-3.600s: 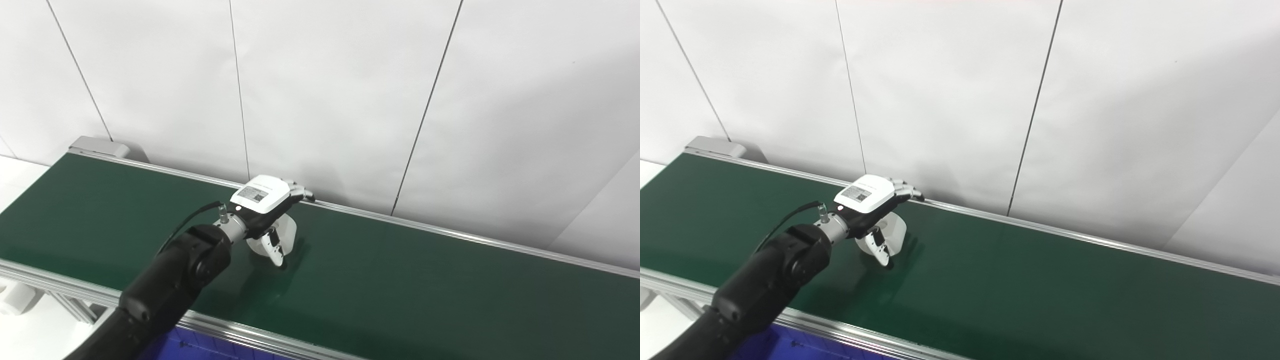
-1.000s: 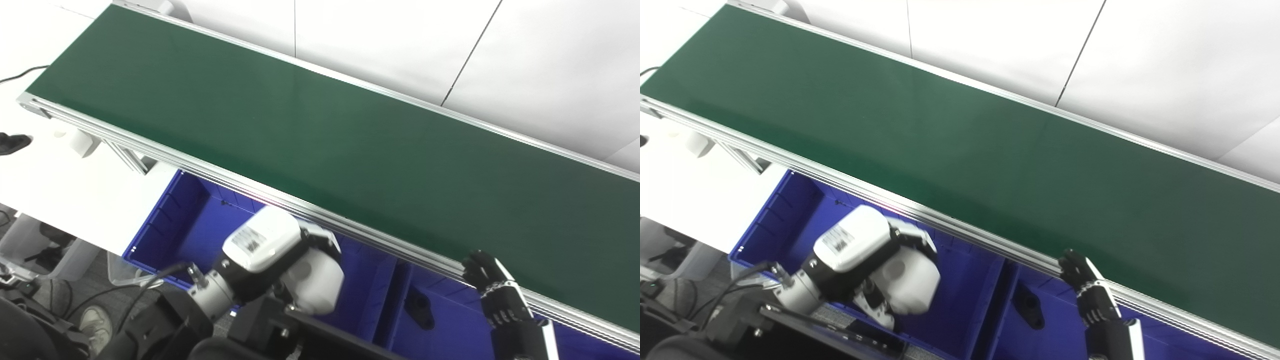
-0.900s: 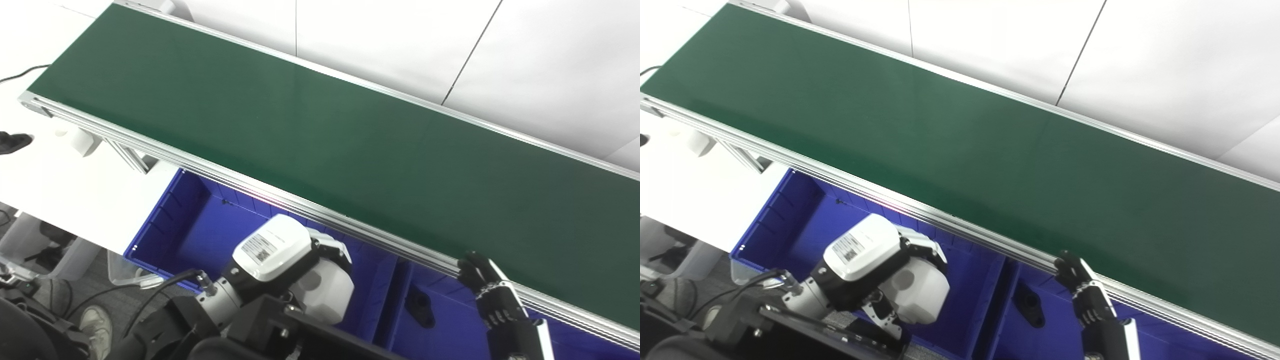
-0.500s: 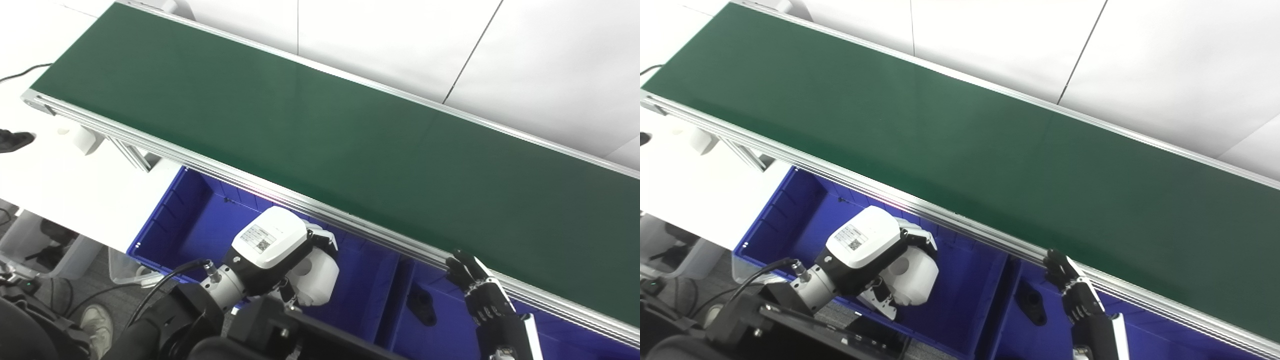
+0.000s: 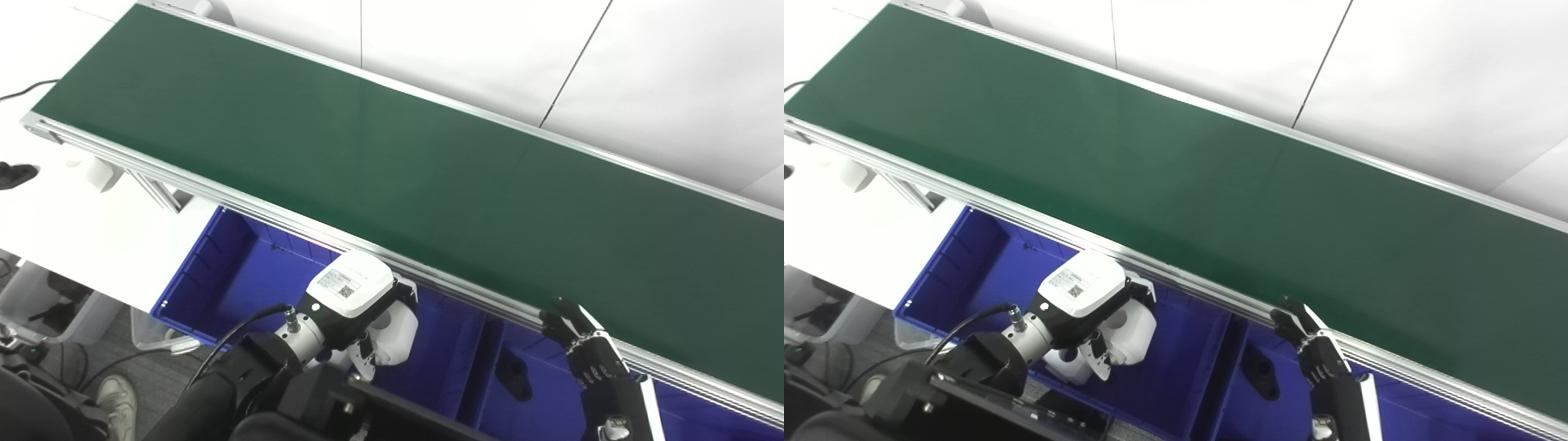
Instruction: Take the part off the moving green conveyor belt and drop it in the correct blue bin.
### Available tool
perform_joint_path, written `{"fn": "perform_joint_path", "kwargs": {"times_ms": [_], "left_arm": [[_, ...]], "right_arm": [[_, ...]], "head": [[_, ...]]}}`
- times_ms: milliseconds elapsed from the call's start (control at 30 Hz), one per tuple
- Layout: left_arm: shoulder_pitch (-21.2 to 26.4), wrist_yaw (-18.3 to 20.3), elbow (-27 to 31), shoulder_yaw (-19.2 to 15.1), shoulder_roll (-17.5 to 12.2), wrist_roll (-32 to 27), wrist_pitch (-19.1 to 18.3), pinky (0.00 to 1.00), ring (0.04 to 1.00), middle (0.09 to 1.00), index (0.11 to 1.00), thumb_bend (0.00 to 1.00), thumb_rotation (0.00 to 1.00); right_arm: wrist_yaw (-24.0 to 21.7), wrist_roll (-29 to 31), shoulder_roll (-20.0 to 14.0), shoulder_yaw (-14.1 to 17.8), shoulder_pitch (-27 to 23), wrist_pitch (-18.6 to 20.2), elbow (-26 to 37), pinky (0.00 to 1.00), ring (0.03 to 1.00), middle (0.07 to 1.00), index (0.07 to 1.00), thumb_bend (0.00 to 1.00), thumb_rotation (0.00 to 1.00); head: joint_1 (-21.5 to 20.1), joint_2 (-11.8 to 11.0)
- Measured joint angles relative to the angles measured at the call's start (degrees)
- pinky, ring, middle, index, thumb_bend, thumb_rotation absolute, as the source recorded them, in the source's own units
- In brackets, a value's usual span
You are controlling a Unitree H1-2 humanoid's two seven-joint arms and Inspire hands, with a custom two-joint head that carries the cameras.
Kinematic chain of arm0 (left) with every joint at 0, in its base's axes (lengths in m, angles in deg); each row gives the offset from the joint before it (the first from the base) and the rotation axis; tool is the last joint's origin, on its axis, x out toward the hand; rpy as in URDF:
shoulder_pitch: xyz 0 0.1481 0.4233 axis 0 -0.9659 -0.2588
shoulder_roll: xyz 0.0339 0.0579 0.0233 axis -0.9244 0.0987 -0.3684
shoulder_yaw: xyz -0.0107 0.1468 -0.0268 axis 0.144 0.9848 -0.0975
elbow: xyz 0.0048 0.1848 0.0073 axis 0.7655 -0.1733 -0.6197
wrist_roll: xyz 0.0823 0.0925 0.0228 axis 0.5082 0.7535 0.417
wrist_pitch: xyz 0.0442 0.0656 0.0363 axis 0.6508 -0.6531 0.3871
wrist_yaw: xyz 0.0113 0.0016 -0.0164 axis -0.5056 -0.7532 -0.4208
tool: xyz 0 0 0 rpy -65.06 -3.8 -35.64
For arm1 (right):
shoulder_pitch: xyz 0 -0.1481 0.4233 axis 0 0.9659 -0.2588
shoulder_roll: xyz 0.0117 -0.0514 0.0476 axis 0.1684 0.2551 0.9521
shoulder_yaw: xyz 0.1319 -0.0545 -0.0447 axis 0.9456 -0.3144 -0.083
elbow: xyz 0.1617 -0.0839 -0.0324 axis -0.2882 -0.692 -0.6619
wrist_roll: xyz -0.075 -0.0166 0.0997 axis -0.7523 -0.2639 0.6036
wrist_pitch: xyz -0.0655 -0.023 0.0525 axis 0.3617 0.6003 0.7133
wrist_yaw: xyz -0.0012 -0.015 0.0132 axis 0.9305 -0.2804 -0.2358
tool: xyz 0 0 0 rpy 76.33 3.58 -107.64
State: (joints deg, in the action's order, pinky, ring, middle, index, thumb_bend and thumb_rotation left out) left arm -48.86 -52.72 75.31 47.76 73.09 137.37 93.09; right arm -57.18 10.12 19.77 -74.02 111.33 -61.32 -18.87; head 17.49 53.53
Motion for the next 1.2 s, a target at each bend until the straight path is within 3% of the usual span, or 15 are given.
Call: {"fn": "perform_joint_path", "kwargs": {"times_ms": [33, 100, 167, 333, 533, 833, 967, 1067, 1133, 1167, 1200], "left_arm": [[0.0, 2.4, 0.4, 0.1, 0.1, 0.9, -1.0, 0.61, 0.700, 0.718, 0.706, 0.77, 0.20], [0.0, 5.8, 1.1, 0.3, 0.0, 3.5, -2.3, 0.75, 0.811, 0.856, 0.822, 0.90, 0.45], [-0.1, 9.7, 2.5, 0.8, -0.1, 6.8, -3.1, 0.84, 0.874, 0.928, 0.887, 0.96, 0.60], [-0.1, 15.6, 4.8, 1.3, -0.1, 9.1, -3.7, 0.88, 0.897, 0.951, 0.916, 0.97, 0.69], [-0.3, 18.7, 5.1, 1.3, 0.0, 9.1, -3.9, 0.86, 0.894, 0.941, 0.914, 0.95, 0.70], [-0.3, 19.5, 5.9, 1.3, 0.2, 9.1, -4.0, 0.85, 0.892, 0.936, 0.908, 0.94, 0.72], [-0.3, 19.6, 5.9, 1.2, 0.3, 8.8, -4.0, 0.89, 0.938, 0.987, 0.981, 0.99, 0.74], [-0.3, 18.5, 5.9, 0.8, 0.4, 7.8, -4.0, 0.94, 0.990, 0.999, 0.999, 1.00, 0.66], [-0.4, 16.3, 5.7, 0.3, 0.5, 6.5, -4.0, 0.92, 0.985, 1.000, 1.000, 1.00, 0.58], [-0.5, 15.0, 5.6, 0.1, 0.6, 6.0, -4.0, 0.80, 0.899, 0.972, 0.974, 0.98, 0.45], [-0.7, 13.4, 5.3, 0.0, 0.8, 5.2, -4.0, 0.78, 0.880, 0.962, 0.965, 0.98, 0.42]], "right_arm": [[0.0, 0.0, 0.0, 0.0, -0.1, 0.0, 0.0, 0.82, 0.830, 0.886, 0.834, 0.99, 0.97], [0.0, 0.0, 0.0, 0.0, -0.2, 0.0, -0.1, 0.82, 0.831, 0.887, 0.835, 0.99, 0.97], [0.0, 0.0, 0.0, 0.0, -0.2, 0.0, -0.2, 0.83, 0.832, 0.888, 0.834, 0.99, 0.96], [0.0, 0.0, 0.0, -0.1, -0.2, 0.0, -0.2, 0.82, 0.833, 0.889, 0.833, 1.00, 0.96], [0.0, 0.3, 0.0, -0.2, -0.2, 0.0, -0.2, 0.83, 0.828, 0.889, 0.835, 0.99, 0.96], [-0.1, 0.5, -0.2, -0.1, -0.2, 0.0, -0.2, 0.84, 0.832, 0.893, 0.836, 0.99, 0.96], [-0.1, 0.8, -0.3, -0.1, -0.2, 0.0, -0.2, 0.83, 0.830, 0.888, 0.830, 1.00, 0.96], [-0.1, 0.7, -0.3, -0.1, -0.2, 0.0, -0.2, 0.84, 0.833, 0.890, 0.831, 1.00, 0.96], [-0.1, 0.7, -0.3, -0.1, -0.2, 0.0, -0.2, 0.84, 0.832, 0.889, 0.831, 1.00, 0.96], [-0.1, 0.7, -0.3, -0.1, -0.2, 0.0, -0.2, 0.84, 0.833, 0.889, 0.831, 0.99, 0.96], [-0.1, 0.6, -0.3, -0.1, -0.2, 0.0, -0.2, 0.84, 0.834, 0.889, 0.831, 0.99, 0.96]], "head": [[0.0, -0.2], [0.0, -0.2], [-0.2, -0.3], [-0.3, -0.2], [-0.4, -0.1], [-0.2, -0.1], [-0.2, -0.1], [0.0, -0.3], [-0.1, -0.3], [-0.3, -0.4], [-0.4, -0.4]]}}
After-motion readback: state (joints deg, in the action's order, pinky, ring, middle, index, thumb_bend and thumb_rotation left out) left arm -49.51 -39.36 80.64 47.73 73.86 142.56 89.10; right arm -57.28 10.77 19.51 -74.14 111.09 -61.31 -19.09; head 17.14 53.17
